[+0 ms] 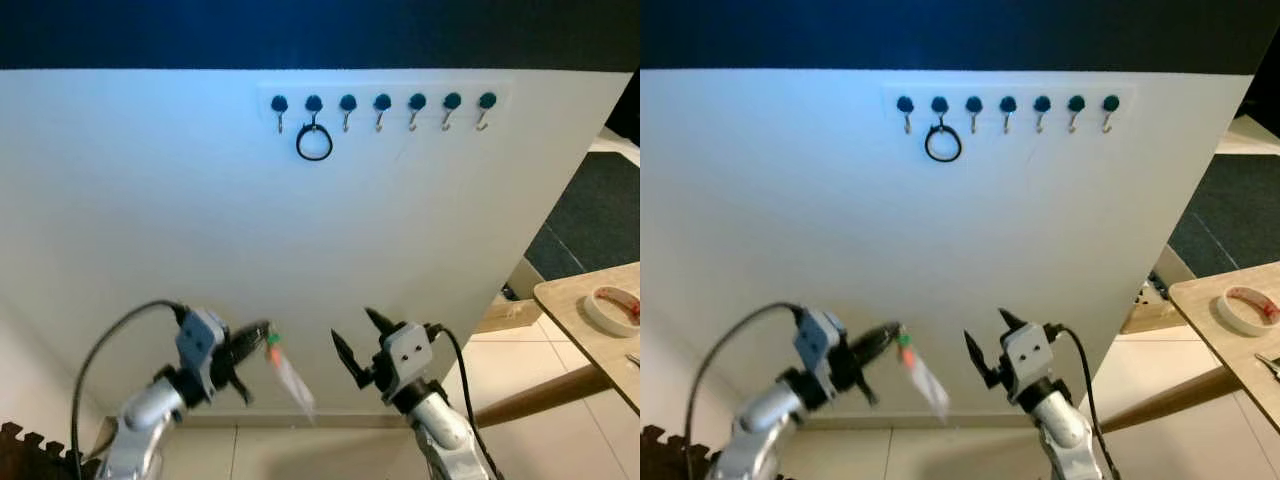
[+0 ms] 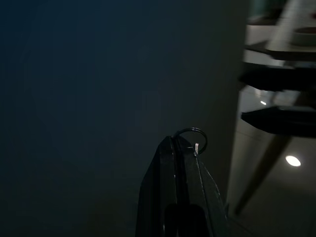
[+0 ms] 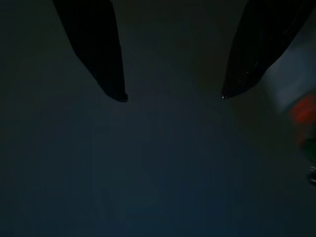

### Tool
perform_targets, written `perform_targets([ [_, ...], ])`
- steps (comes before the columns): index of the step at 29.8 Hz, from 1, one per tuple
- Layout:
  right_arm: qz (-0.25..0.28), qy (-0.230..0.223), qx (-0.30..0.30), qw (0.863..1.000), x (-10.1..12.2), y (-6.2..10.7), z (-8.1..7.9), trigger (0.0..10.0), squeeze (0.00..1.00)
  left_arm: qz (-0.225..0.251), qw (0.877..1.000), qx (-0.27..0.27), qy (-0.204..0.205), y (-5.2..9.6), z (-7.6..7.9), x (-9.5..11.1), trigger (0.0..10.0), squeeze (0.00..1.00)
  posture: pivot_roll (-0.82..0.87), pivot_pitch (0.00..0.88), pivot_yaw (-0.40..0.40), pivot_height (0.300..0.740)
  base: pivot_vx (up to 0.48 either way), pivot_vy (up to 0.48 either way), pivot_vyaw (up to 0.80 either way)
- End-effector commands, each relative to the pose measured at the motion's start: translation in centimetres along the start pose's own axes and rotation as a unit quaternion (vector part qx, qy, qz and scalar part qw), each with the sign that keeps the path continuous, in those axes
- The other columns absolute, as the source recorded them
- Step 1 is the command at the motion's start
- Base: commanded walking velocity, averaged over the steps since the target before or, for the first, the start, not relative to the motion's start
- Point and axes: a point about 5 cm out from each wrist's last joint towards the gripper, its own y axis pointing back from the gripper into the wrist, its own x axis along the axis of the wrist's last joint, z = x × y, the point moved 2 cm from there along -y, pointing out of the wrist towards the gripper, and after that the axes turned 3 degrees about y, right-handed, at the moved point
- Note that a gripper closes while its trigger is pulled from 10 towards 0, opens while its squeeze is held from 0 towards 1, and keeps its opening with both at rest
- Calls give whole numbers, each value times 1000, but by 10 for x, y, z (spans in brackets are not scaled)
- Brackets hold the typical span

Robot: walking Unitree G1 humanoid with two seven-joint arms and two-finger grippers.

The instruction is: Hang keys on a hook

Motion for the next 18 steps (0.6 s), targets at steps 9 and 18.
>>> perform_targets([
  [9, 68, -43, -11, 997, 37, 6, 17, 10000, 0, -43, 992, -110, -39, 0, 0, 23, 10000, 0, 33, 45, 9, 740, 0, 0, 0],
  [18, 81, 49, 139, 986, 54, 8, -22, 10000, 0, -61, 994, -36, -82, -12, -22, 29, 10000, 0, 33, 36, 7, 740, 0, 0, 0],
])
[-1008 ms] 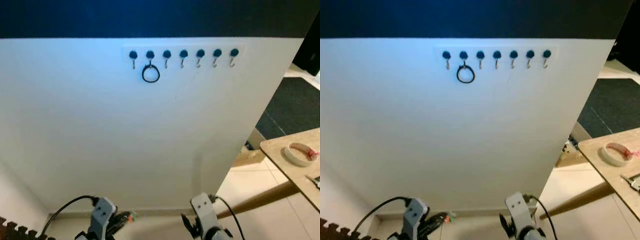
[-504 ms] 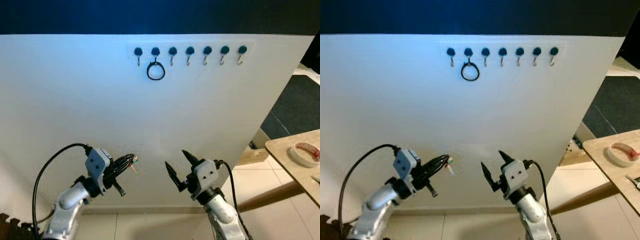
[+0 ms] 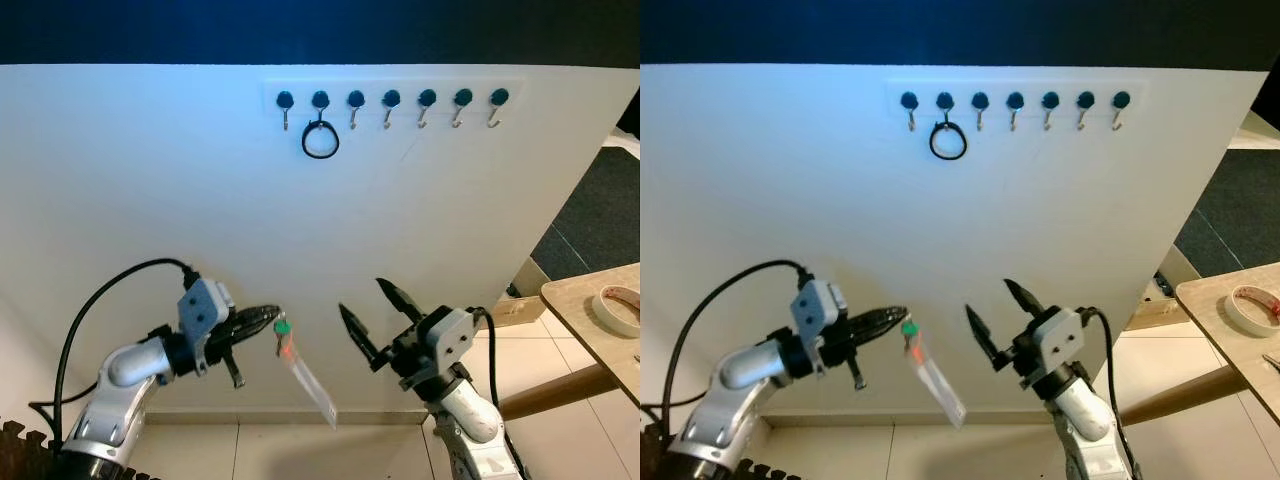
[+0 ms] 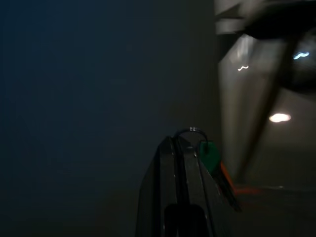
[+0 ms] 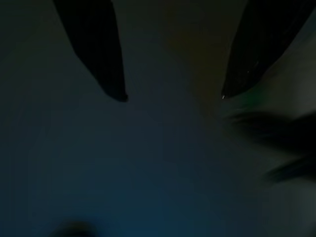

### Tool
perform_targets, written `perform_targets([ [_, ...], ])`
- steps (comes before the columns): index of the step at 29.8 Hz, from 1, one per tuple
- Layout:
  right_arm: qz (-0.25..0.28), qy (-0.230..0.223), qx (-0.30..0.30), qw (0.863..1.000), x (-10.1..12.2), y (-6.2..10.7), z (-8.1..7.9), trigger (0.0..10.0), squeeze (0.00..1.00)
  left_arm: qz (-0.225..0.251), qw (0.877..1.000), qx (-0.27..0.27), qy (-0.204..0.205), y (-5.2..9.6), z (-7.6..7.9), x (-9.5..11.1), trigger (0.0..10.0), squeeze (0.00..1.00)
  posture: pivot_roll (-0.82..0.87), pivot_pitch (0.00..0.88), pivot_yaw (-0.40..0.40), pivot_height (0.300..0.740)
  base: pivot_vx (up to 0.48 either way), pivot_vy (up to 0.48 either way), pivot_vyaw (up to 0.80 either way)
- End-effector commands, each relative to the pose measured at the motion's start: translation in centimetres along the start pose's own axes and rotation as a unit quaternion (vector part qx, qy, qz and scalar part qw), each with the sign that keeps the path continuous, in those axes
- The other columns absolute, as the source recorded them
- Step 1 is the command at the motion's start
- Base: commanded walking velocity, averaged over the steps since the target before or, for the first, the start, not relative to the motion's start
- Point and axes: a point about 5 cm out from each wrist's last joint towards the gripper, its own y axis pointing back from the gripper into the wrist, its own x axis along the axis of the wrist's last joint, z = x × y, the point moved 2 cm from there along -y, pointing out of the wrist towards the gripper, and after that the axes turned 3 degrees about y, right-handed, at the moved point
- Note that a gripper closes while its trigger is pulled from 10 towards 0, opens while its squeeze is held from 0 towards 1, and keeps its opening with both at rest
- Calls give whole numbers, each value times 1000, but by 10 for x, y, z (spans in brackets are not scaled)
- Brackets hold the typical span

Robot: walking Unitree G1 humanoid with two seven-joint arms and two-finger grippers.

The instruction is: Hang keys on a hook

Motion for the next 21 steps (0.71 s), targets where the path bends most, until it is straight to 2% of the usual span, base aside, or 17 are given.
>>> perform_targets([
  [1, -15, 10, 35, 999, -3, 0, -12, 10000, 0, -23, 999, 49, -2, -2, -11, -6, 10000, 0, 32, 36, 6, 740, 0, 0, 0],
  [2, -15, 10, 35, 999, -3, 0, -12, 10000, 0, -23, 999, 49, -2, -2, -11, -6, 10000, 0, 32, 36, 6, 740, 0, 0, 0],
  [6, -45, 12, 13, 999, -15, 5, -15, 10000, 0, 36, 993, 108, 31, -14, -23, 13, 10000, 0, 37, 46, 0, 740, 0, 0, 0],
  [8, -48, 13, 6, 999, -17, 7, -14, 10000, 0, 44, 992, 114, 36, -15, -24, 16, 10000, 0, 37, 46, 0, 740, 0, 0, 0],
  [9, -57, 13, -35, 998, -21, 12, -11, 10000, 0, 79, 986, 129, 66, -19, -28, 26, 10000, 0, 34, 53, 2, 740, 0, 0, 0],
  [10, -60, 12, -49, 997, -22, 14, -9, 10000, 0, 91, 984, 131, 78, -21, -29, 29, 10000, 0, 34, 53, 2, 740, 0, 0, 0],
  [17, -59, 10, -121, 991, -22, 15, 3, 10000, 0, 105, 986, 98, 90, -28, -21, 37, 10000, 0, 29, 59, 13, 740, 0, 0, 0],
  [21, -49, 10, -126, 991, -18, 9, 2, 10000, 0, 109, 985, 83, 103, -31, -16, 42, 10000, 0, 31, 64, 14, 740, 0, 0, 0],
])
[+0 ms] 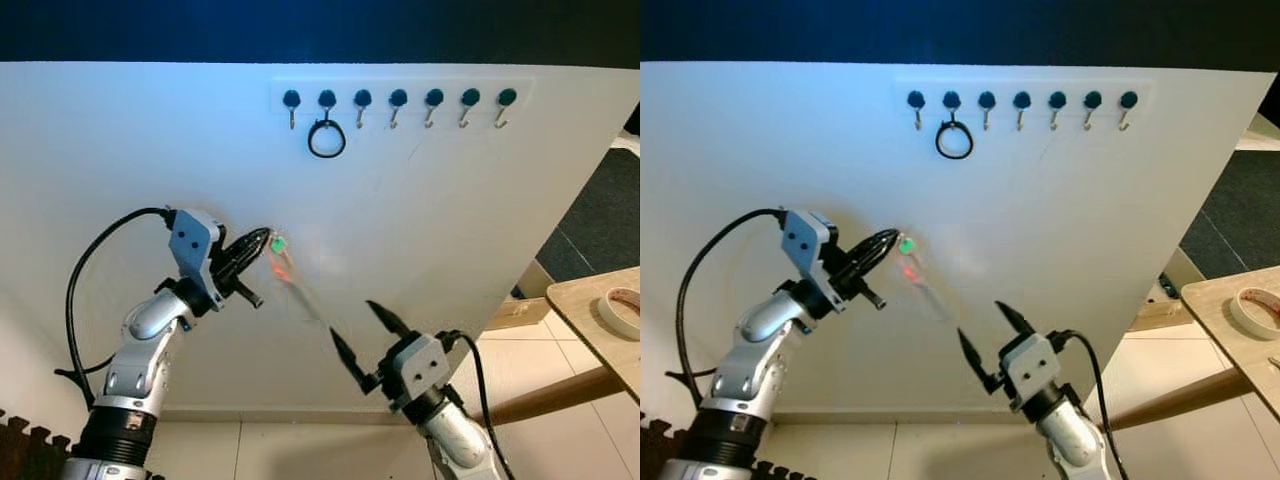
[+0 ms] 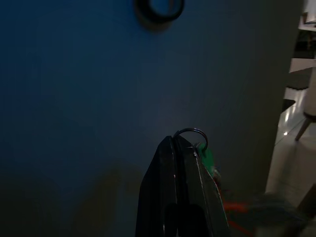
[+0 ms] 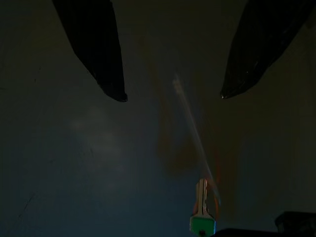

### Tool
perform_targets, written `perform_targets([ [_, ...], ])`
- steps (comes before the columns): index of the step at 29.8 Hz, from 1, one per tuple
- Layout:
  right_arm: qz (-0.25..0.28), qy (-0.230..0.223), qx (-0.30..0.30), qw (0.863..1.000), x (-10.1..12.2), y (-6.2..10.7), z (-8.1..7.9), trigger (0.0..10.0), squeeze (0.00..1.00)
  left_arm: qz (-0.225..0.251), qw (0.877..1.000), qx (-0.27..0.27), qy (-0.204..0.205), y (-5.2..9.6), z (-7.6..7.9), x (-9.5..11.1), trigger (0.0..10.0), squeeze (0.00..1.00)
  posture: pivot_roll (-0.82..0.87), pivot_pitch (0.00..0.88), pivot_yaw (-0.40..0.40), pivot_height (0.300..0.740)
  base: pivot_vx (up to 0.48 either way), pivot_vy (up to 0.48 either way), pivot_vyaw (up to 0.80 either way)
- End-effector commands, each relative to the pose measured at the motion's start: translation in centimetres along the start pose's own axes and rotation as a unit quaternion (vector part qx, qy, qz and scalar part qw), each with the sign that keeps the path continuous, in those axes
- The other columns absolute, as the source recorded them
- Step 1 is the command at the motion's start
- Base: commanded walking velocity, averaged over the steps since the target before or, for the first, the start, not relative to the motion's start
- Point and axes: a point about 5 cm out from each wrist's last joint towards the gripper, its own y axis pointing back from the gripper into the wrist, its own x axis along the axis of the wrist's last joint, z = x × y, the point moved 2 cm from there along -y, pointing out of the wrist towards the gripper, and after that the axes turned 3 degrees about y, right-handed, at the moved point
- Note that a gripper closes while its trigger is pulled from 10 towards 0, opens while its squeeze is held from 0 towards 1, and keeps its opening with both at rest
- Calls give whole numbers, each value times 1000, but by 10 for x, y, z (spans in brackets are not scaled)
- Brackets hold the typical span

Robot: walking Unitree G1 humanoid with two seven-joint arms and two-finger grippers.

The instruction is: Hang keys on a hook

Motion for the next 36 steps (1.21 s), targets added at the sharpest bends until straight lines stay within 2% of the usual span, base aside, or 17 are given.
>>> perform_targets([
  [1, 17, 3, 10, 1000, 7, -5, -5, 10000, 0, 6, 999, -34, 35, -4, 14, 3, 10000, 0, 34, 67, 14, 740, 0, 0, 0],
  [9, 38, -3, 27, 999, 15, -15, -16, 10000, 0, 30, 993, -77, 85, -7, 32, 15, 10000, 0, 41, 72, 11, 740, 0, 0, 0],
  [14, 55, -15, 11, 998, 24, -25, -14, 10000, 0, 38, 990, -103, 86, -9, 44, 20, 10000, 0, 41, 74, 9, 740, 0, 0, 0],
  [36, 78, -51, 31, 995, 37, -33, -23, 10000, 0, 3, 986, -146, 77, -7, 63, 14, 10000, 0, 41, 79, 11, 740, 0, 0, 0],
])
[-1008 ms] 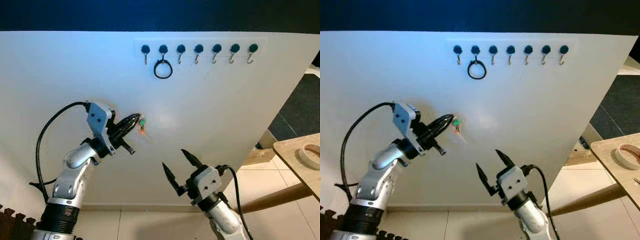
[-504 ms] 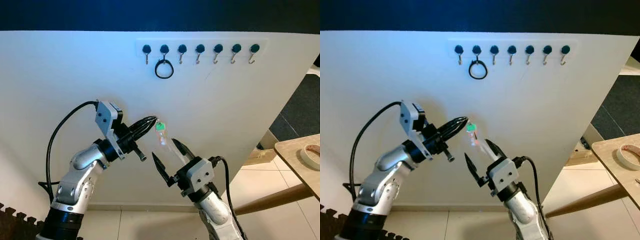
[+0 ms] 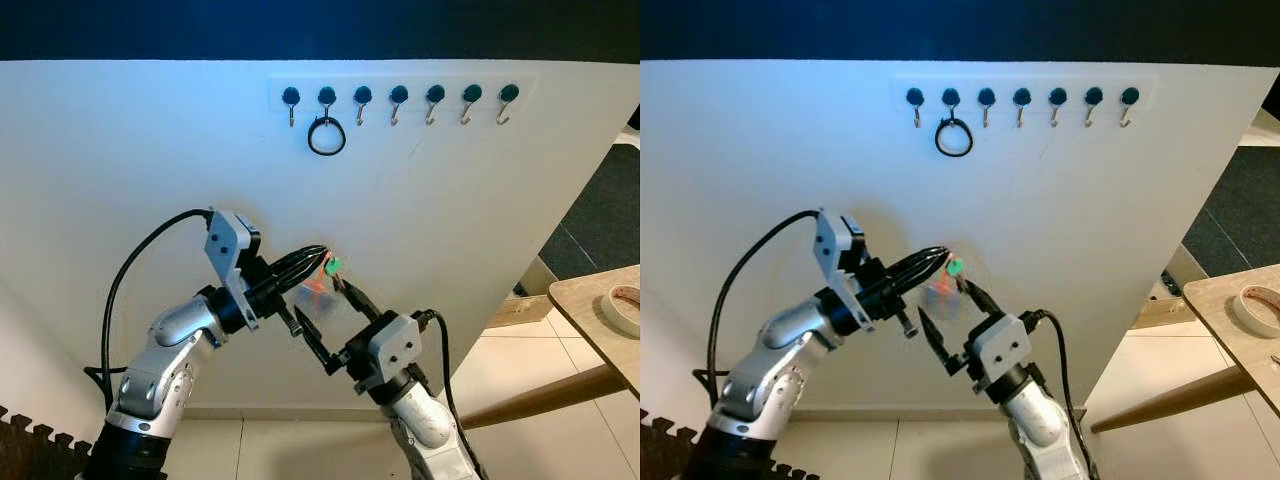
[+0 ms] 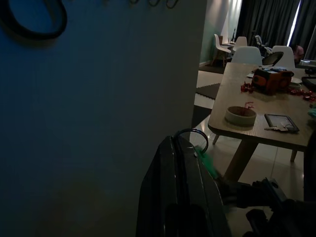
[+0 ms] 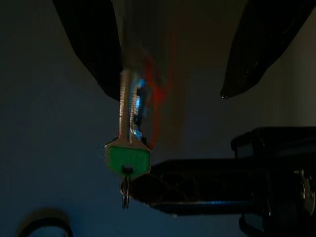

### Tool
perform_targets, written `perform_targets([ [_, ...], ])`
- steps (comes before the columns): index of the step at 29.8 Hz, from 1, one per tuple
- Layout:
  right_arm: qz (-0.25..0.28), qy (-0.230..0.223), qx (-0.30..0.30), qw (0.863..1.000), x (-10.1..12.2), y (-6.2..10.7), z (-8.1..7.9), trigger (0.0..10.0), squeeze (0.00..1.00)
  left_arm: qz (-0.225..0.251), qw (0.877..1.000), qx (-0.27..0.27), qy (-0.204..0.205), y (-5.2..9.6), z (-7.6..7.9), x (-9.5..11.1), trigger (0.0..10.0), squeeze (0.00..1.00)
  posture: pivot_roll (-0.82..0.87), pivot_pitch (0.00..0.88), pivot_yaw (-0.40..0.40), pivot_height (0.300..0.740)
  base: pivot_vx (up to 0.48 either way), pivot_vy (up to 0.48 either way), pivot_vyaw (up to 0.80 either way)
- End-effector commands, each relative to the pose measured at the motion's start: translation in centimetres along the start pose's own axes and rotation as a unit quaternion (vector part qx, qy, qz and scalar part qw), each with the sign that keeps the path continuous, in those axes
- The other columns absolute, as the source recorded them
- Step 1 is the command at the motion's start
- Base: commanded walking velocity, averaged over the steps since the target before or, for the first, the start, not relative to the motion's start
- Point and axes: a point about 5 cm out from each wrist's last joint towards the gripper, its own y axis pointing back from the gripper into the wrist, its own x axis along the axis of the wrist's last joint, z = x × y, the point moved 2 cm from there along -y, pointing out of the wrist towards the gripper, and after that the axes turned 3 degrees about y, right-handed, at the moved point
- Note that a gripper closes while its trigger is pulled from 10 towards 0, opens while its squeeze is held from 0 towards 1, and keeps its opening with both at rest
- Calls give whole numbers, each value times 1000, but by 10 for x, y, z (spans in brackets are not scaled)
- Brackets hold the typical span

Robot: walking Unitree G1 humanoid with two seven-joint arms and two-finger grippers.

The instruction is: Hang keys on a hook

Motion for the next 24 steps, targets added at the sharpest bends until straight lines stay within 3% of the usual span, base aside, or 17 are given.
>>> perform_targets([
  [1, 4, -11, 1, 1000, 3, -1, -1, 10000, 0, -16, 1000, -9, -7, 0, 5, -5, 10000, 0, 42, 79, 12, 740, 0, 0, 0],
  [6, 2, -17, 5, 1000, 3, -2, -3, 10000, 0, -21, 1000, -12, -9, 1, 7, -6, 10000, 0, 41, 78, 12, 740, 0, 0, 0],
  [7, 2, -18, 6, 1000, 3, -2, -3, 8902, 0, -20, 1000, -12, -9, 1, 7, -6, 10000, 0, 41, 78, 12, 740, 0, 0, 0],
  [9, 2, -19, 6, 1000, 3, -2, -3, 8902, 0, -20, 1000, -13, -9, 1, 7, -5, 10000, 0, 41, 78, 12, 740, 0, 0, 0],
  [10, 3, -21, 6, 1000, 3, -2, -3, 3569, 0, -19, 1000, -14, -8, 1, 7, -5, 10000, 0, 41, 80, 12, 740, 0, 0, 0],
  [12, 3, -23, 7, 1000, 3, -2, -3, 3569, 0, -21, 1000, -15, -10, 1, 8, -5, 10000, 0, 41, 80, 12, 740, 0, 0, 0],
  [13, 4, -25, 7, 1000, 4, -2, -4, 0, 0, -23, 1000, -16, -11, 1, 8, -6, 10000, 0, 41, 79, 11, 740, 0, 0, 0],
  [18, 3, -26, 8, 1000, 4, -2, -3, 392, 0, -27, 999, -16, -14, 2, 8, -7, 10000, 0, 40, 80, 11, 740, 0, 0, 0],
  [19, 2, -25, 8, 1000, 4, -2, -3, 5647, 0, -27, 999, -16, -14, 2, 8, -7, 10000, 0, 41, 80, 11, 740, 0, 0, 0],
  [20, 1, -24, 8, 1000, 3, -2, -3, 7765, 0, -27, 999, -16, -15, 2, 8, -7, 10000, 0, 41, 81, 11, 740, 0, 0, 0],
  [21, 1, -24, 8, 1000, 3, -1, -4, 8824, 0, -27, 999, -16, -15, 2, 8, -7, 10000, 0, 41, 81, 11, 740, 0, 0, 0],
  [22, 0, -24, 8, 1000, 3, -1, -4, 9176, 0, -27, 999, -16, -15, 2, 8, -7, 10000, 0, 41, 81, 11, 740, 0, 0, 0],
  [24, -1, -24, 8, 1000, 3, -1, -4, 9176, 0, -28, 999, -17, -16, 2, 8, -7, 10000, 0, 41, 80, 11, 740, 0, 0, 0],
])
